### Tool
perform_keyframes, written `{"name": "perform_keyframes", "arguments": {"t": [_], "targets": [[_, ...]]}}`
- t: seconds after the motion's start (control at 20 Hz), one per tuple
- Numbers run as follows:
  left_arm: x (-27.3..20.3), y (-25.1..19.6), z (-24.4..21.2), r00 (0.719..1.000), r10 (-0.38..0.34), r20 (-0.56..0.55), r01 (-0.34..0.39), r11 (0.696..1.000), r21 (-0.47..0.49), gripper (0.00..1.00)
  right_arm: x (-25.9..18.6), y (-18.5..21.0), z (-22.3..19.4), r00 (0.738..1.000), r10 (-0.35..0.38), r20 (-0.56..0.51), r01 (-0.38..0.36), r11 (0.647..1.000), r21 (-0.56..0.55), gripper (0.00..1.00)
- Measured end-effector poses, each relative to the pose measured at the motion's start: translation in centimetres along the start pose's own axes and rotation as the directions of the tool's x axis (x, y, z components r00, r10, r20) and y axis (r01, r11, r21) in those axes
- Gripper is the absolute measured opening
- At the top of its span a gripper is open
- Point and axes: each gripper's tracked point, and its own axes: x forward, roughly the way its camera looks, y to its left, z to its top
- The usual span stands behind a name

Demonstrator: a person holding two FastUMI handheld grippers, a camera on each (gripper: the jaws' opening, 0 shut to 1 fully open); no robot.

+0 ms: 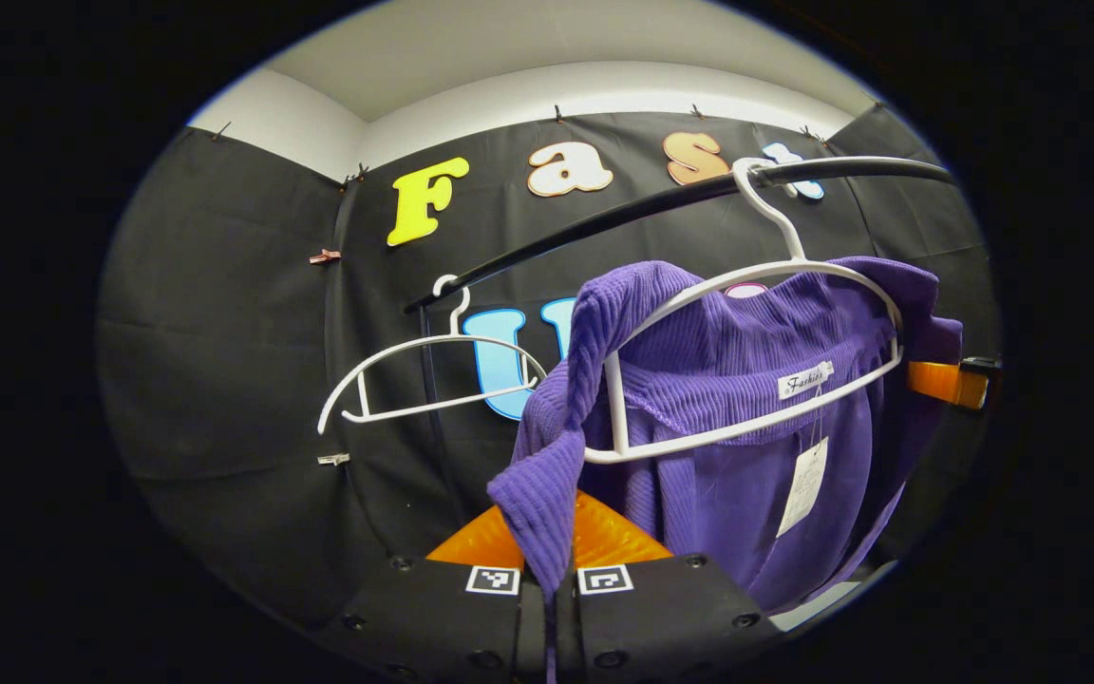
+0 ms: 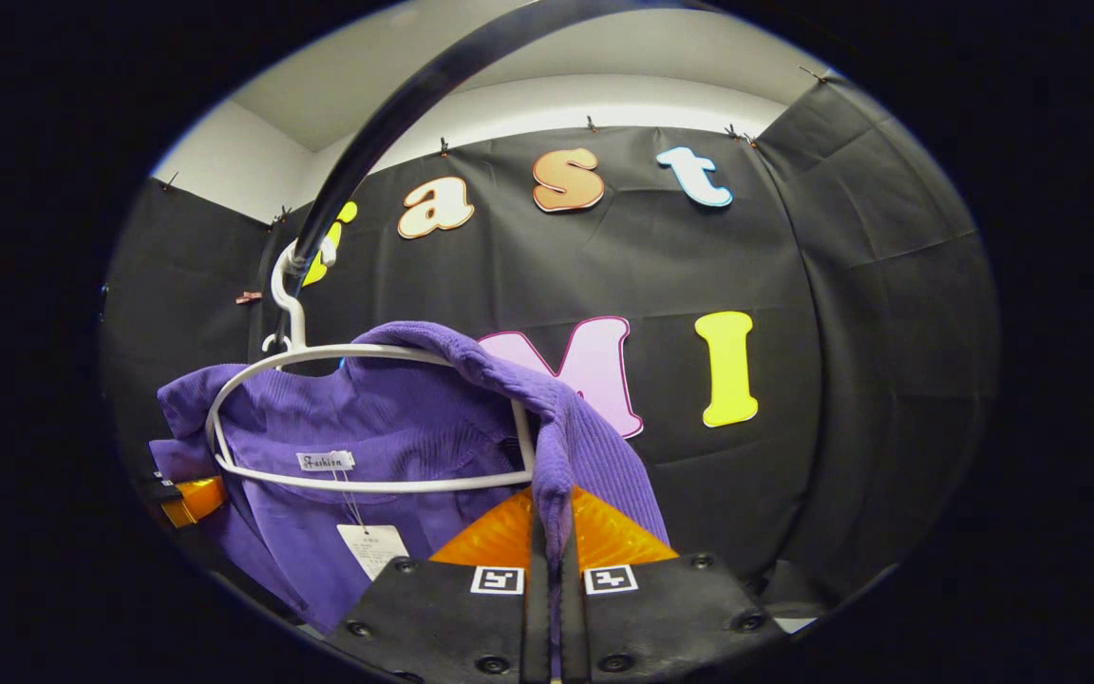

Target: Grasp the clothes on the hanger with both hands and then place them into the laundry hamper below.

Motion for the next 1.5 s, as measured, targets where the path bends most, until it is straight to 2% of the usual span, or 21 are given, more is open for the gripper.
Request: {"name": "perform_keyframes", "arguments": {"t": [0.05,0.1,0.2,0.25,0.35,0.45,0.55,0.65,0.9,0.95,1.0,1.05,1.1,1.15,1.25,1.3,1.4,1.5], "targets": [[0.0,0.1,0.0,1.000,-0.001,0.000,0.001,1.000,-0.001,0.08,-0.4,-0.3,-0.1,1.000,-0.026,0.005,0.026,1.000,-0.007,0.09],[0.0,0.0,0.0,1.000,-0.004,-0.002,0.004,1.000,-0.005,0.08,0.5,-0.5,-0.2,1.000,-0.019,0.010,0.019,1.000,0.009,0.04],[-0.1,0.1,0.0,1.000,-0.008,-0.003,0.008,1.000,-0.007,0.08,0.4,0.1,-0.4,1.000,0.004,0.006,-0.004,1.000,0.026,0.08],[0.0,0.2,0.1,1.000,-0.009,-0.003,0.009,1.000,-0.008,0.08,0.3,0.0,-0.2,1.000,0.001,0.011,-0.001,1.000,-0.007,0.04],[0.2,0.0,-0.4,1.000,-0.026,-0.016,0.026,1.000,-0.008,0.08,0.2,-0.5,0.8,0.999,0.005,0.045,-0.003,0.999,-0.041,0.04],[0.4,0.0,-0.8,0.999,-0.042,-0.034,0.042,0.999,0.004,0.08,0.4,-1.9,1.8,0.996,-0.035,0.082,0.041,0.997,-0.070,0.04],[0.2,1.0,-0.2,1.000,-0.012,-0.020,0.013,1.000,0.020,0.07,0.5,-3.6,2.6,0.990,-0.081,0.112,0.092,0.991,-0.094,0.04],[0.4,1.1,0.0,0.999,-0.016,-0.036,0.016,1.000,-0.002,0.06,0.8,-5.0,4.1,0.981,-0.121,0.152,0.136,0.987,-0.090,0.04],[1.6,2.7,2.4,0.999,-0.017,-0.051,0.016,1.000,-0.020,0.05,1.8,-6.6,6.3,0.964,-0.158,0.213,0.181,0.979,-0.092,0.04],[1.9,3.4,3.1,0.999,-0.001,-0.044,0.000,1.000,-0.007,0.05,2.3,-7.0,6.4,0.960,-0.173,0.219,0.196,0.977,-0.088,0.00],[2.2,3.9,3.8,0.999,0.006,-0.036,-0.006,1.000,0.002,0.05,2.2,-7.5,6.4,0.955,-0.187,0.230,0.213,0.973,-0.092,0.04],[2.7,4.1,4.3,0.999,0.002,-0.032,-0.002,1.000,0.003,0.05,2.5,-8.1,6.6,0.949,-0.200,0.244,0.229,0.969,-0.095,0.00],[3.3,4.0,4.3,0.999,-0.006,-0.037,0.006,1.000,0.003,0.05,2.8,-8.6,6.4,0.945,-0.212,0.248,0.237,0.968,-0.078,0.08],[3.8,3.8,3.9,0.998,-0.017,-0.054,0.018,1.000,0.009,0.05,3.1,-9.2,5.6,0.947,-0.228,0.226,0.243,0.969,-0.044,0.04],[4.0,3.0,2.8,0.996,-0.040,-0.080,0.041,0.999,0.006,0.05,4.2,-10.5,2.4,0.953,-0.265,0.148,0.265,0.964,0.016,0.04],[4.0,2.8,2.2,0.995,-0.044,-0.091,0.043,0.999,-0.006,0.05,4.6,-10.9,0.7,0.958,-0.268,0.098,0.265,0.963,0.043,0.08],[4.3,2.8,0.4,0.991,-0.041,-0.129,0.036,0.998,-0.043,0.05,4.9,-10.6,-2.6,0.967,-0.255,0.015,0.253,0.964,0.085,0.04],[4.3,3.4,-2.0,0.983,-0.031,-0.183,0.016,0.996,-0.087,0.05,4.6,-9.5,-5.3,0.974,-0.220,-0.043,0.223,0.972,0.076,0.08]]}}
